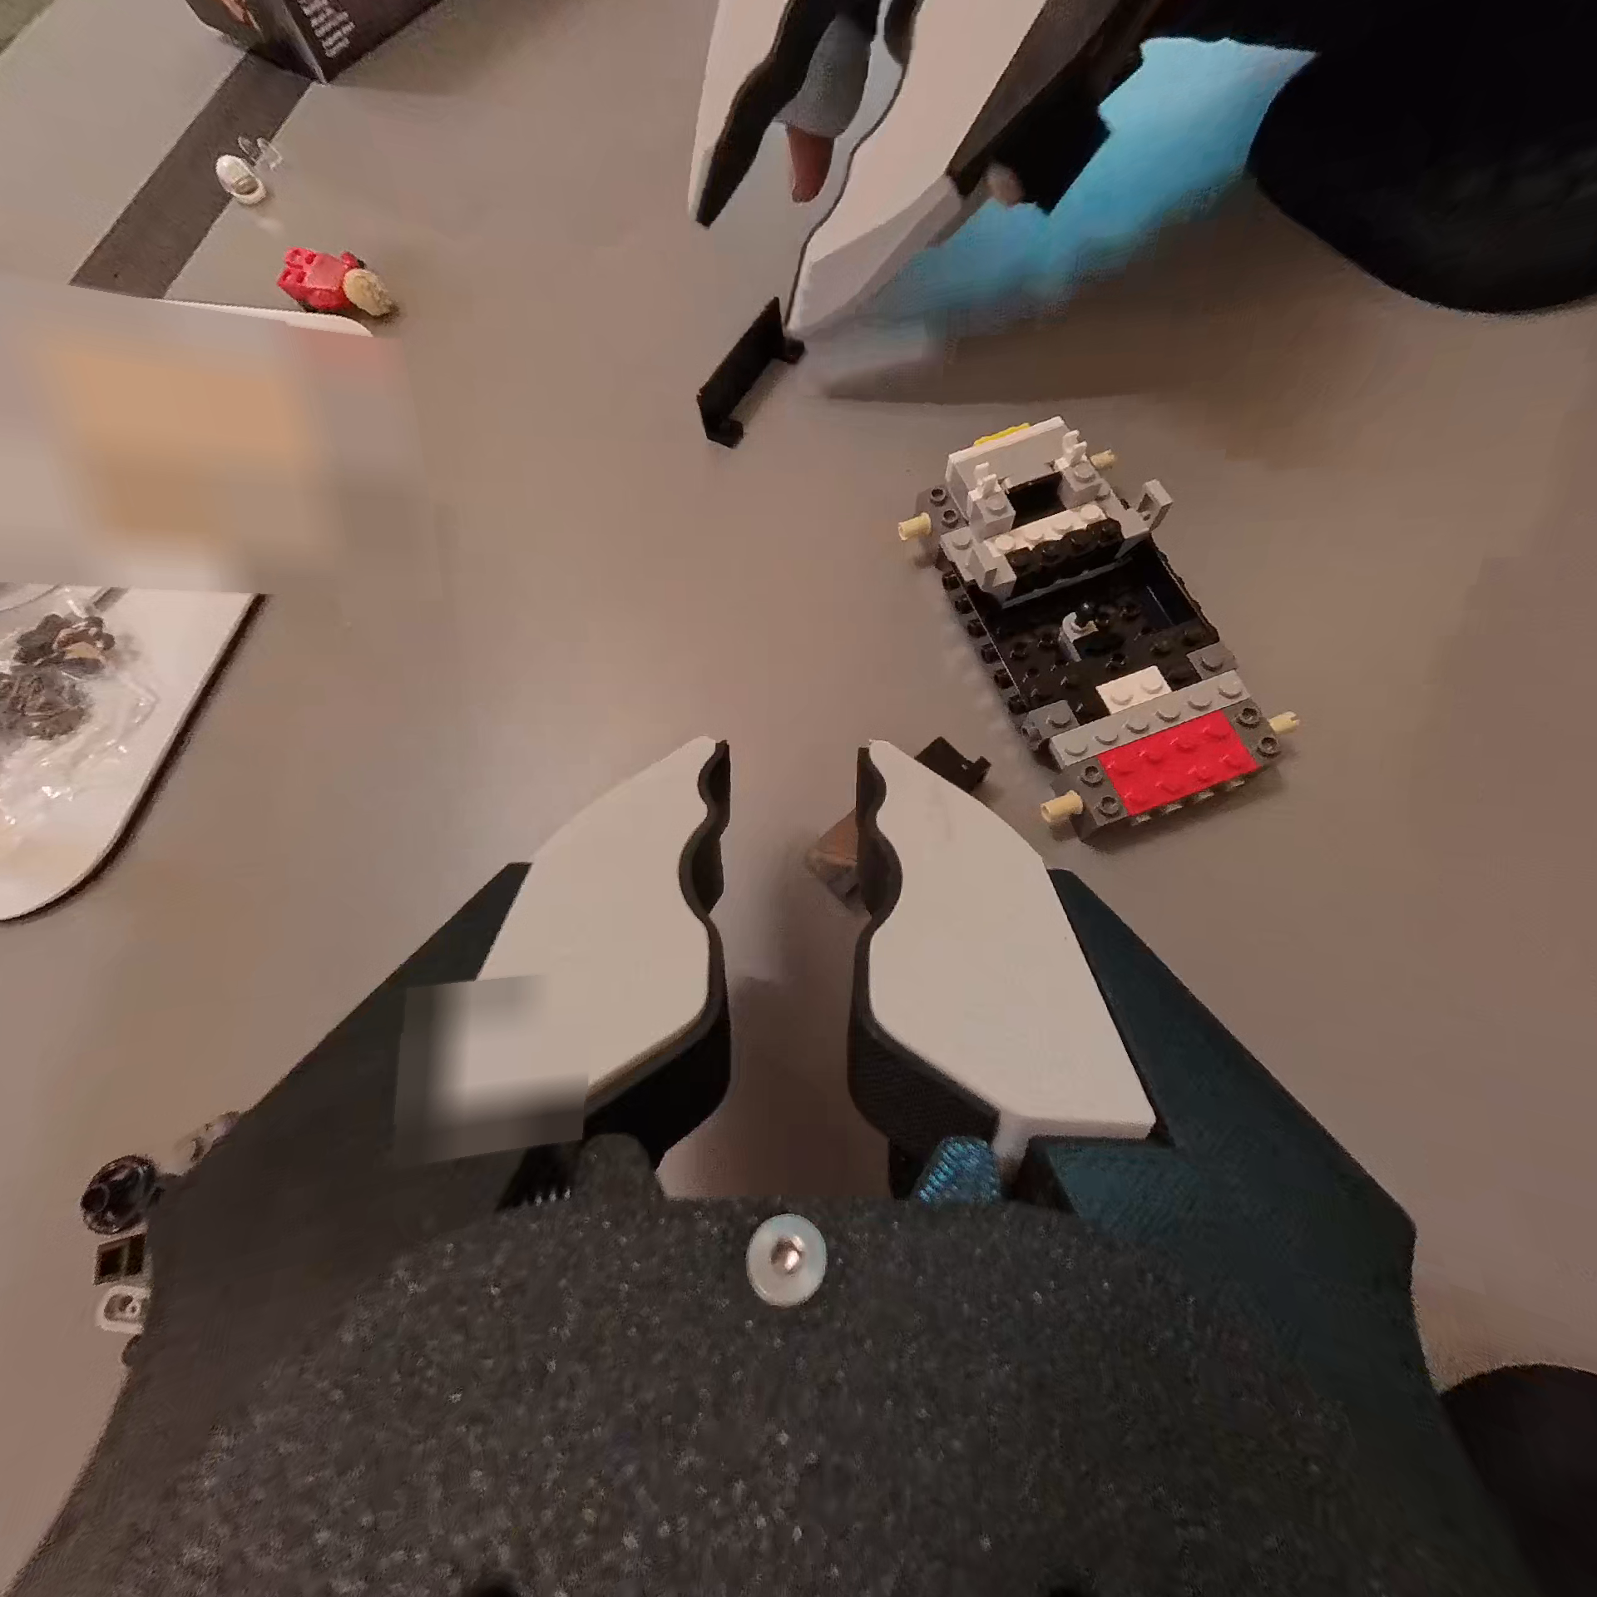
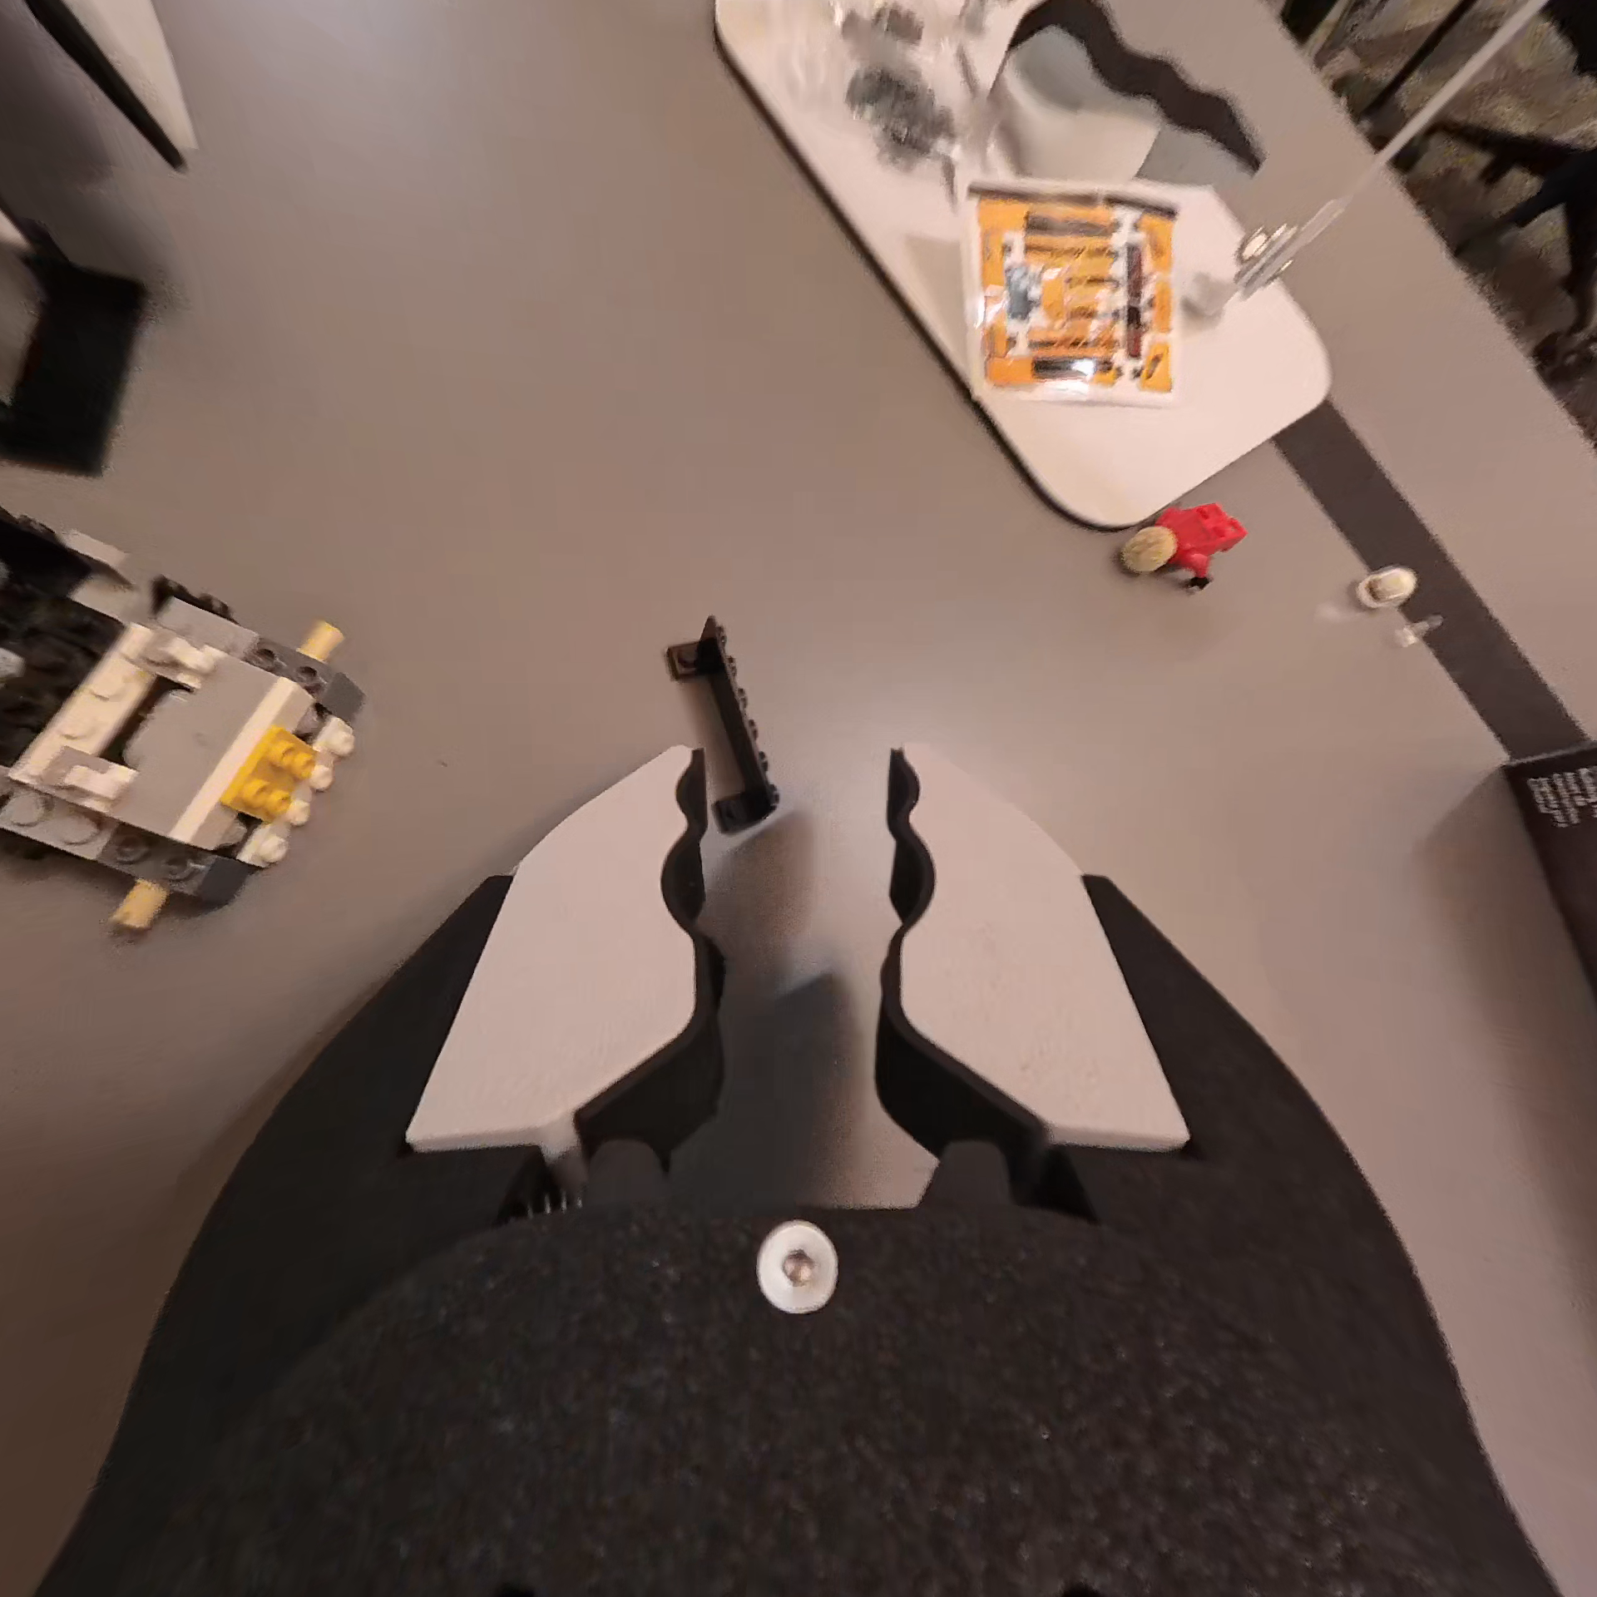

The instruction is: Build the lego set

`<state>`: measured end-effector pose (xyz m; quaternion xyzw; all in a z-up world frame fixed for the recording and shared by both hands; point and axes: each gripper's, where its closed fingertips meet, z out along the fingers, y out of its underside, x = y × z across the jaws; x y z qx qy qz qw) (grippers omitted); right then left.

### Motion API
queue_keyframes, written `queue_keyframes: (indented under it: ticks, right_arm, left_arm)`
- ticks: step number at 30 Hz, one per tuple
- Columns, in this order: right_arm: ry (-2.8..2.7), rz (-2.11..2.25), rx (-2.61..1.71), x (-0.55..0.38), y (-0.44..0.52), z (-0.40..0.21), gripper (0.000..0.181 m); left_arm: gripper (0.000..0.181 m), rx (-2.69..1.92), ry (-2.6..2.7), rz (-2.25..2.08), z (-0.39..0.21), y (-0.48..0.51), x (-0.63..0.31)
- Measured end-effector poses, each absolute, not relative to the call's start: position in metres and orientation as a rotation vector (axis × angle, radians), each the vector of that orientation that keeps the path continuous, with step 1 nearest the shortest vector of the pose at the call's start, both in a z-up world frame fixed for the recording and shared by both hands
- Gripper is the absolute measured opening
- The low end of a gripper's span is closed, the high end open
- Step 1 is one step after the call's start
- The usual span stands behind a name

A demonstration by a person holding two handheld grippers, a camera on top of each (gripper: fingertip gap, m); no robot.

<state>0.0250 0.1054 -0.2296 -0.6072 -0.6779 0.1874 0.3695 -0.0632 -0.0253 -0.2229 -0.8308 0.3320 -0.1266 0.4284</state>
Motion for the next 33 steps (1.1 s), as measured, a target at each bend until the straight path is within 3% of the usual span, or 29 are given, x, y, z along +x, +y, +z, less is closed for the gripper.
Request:
queue_keyframes:
  ticks: [5, 11, 17, 22, 33]
  right_arm:
    - [-1.797, 0.697, -1.514, 0.027, 0.064, -0.194, 0.053]
    - [-2.147, 0.671, -1.469, 0.033, -0.003, -0.226, 0.076]
    - [-2.196, 0.645, -1.409, 0.024, 0.010, -0.237, 0.055]
    - [-2.183, 0.572, -1.330, 0.006, 0.046, -0.229, 0.050]
    - [-2.138, 0.637, -1.401, 0.008, 0.025, -0.226, 0.055]
  left_arm:
    - [0.028, -2.015, 0.742, -0.313, -0.210, -0.019, -0.073]
    - [0.025, -1.958, 0.652, -0.352, -0.198, -0.015, -0.079]
    - [0.024, -1.966, 0.701, -0.373, -0.202, -0.018, -0.071]
    - [0.024, -1.984, 0.718, -0.383, -0.206, -0.020, -0.069]
    - [0.021, -2.024, 0.853, -0.492, -0.218, -0.038, -0.051]
